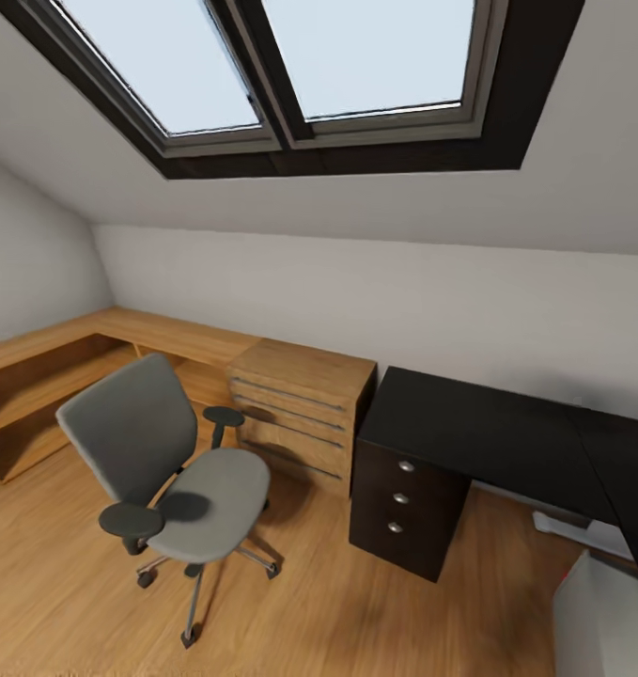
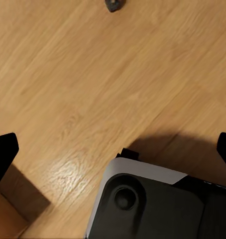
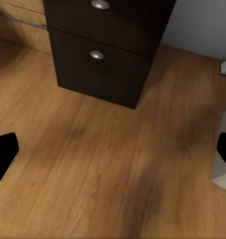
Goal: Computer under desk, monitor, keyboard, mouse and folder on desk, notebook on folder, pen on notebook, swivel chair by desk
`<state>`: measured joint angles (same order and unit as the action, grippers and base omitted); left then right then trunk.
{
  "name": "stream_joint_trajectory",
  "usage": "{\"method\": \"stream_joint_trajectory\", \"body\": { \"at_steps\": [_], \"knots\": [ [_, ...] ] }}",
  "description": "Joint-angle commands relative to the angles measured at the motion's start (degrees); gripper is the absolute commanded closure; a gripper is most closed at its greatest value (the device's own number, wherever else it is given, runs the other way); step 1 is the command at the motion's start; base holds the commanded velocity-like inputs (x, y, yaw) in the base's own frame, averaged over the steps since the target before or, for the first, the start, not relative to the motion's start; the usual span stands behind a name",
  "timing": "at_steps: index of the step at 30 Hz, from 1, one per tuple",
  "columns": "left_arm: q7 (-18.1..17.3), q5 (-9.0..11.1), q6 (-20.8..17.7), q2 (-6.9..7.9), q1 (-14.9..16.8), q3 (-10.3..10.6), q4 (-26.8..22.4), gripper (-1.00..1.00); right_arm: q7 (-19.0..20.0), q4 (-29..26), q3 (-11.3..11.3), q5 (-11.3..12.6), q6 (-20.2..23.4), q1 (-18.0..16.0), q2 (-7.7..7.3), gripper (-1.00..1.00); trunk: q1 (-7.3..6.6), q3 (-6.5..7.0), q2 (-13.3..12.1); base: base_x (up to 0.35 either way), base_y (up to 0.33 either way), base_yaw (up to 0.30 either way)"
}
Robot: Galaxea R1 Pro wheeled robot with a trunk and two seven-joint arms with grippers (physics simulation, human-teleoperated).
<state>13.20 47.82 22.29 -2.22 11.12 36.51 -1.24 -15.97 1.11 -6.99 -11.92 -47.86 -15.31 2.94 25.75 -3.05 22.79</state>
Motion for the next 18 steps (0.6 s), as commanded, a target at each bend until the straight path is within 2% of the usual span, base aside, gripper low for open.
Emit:
{"method": "stream_joint_trajectory", "body": {
  "at_steps": [1,4,5,8,9,10,11,18],
  "knots": [
    [0.4,0.2,0.9,-0.06,0.0,0.5,0.0,-1.00,-0.3,0.1,-0.5,-0.6,-0.2,-0.1,0.08,-1.00,0.04,-0.11,0.1,0.000,0.000,0.274],
    [0.4,0.2,5.1,-0.20,0.0,0.5,0.0,-1.00,-0.4,0.1,-0.5,-0.5,-0.7,-0.1,0.27,-1.00,0.04,-0.05,0.1,0.000,0.000,0.274],
    [0.4,0.2,7.5,-0.29,0.0,0.5,0.0,-1.00,-0.5,0.1,-0.5,-0.4,-1.5,-0.1,0.32,-1.00,0.04,-0.03,0.1,0.000,0.000,0.275],
    [0.3,0.2,11.0,-0.39,0.0,0.5,0.0,-1.00,-0.5,0.1,-0.5,-0.4,-4.0,0.1,0.31,-1.00,0.04,0.03,0.1,0.000,0.000,0.275],
    [0.3,0.2,13.5,-0.46,0.0,0.5,0.0,-1.00,-0.6,0.1,-0.5,-0.4,-6.3,0.5,0.31,-1.00,0.04,0.05,0.1,0.000,0.000,0.275],
    [0.6,0.2,20.0,-0.57,-0.4,0.5,0.0,-1.00,-0.6,0.1,-0.5,-0.4,-10.5,1.6,0.31,-1.00,0.04,0.07,0.1,0.000,0.000,0.276],
    [0.7,0.2,23.9,-0.72,-1.0,0.5,0.0,-1.00,-0.6,0.1,-0.5,-0.4,-11.6,2.1,0.31,-1.00,0.04,0.09,0.1,0.000,0.000,0.276],
    [0.7,0.2,37.7,-2.14,-3.8,0.5,0.0,-1.00,-0.6,0.0,-0.5,-0.4,-12.1,2.9,0.29,-1.00,0.04,0.23,0.1,0.000,0.000,0.276]
  ]
}}
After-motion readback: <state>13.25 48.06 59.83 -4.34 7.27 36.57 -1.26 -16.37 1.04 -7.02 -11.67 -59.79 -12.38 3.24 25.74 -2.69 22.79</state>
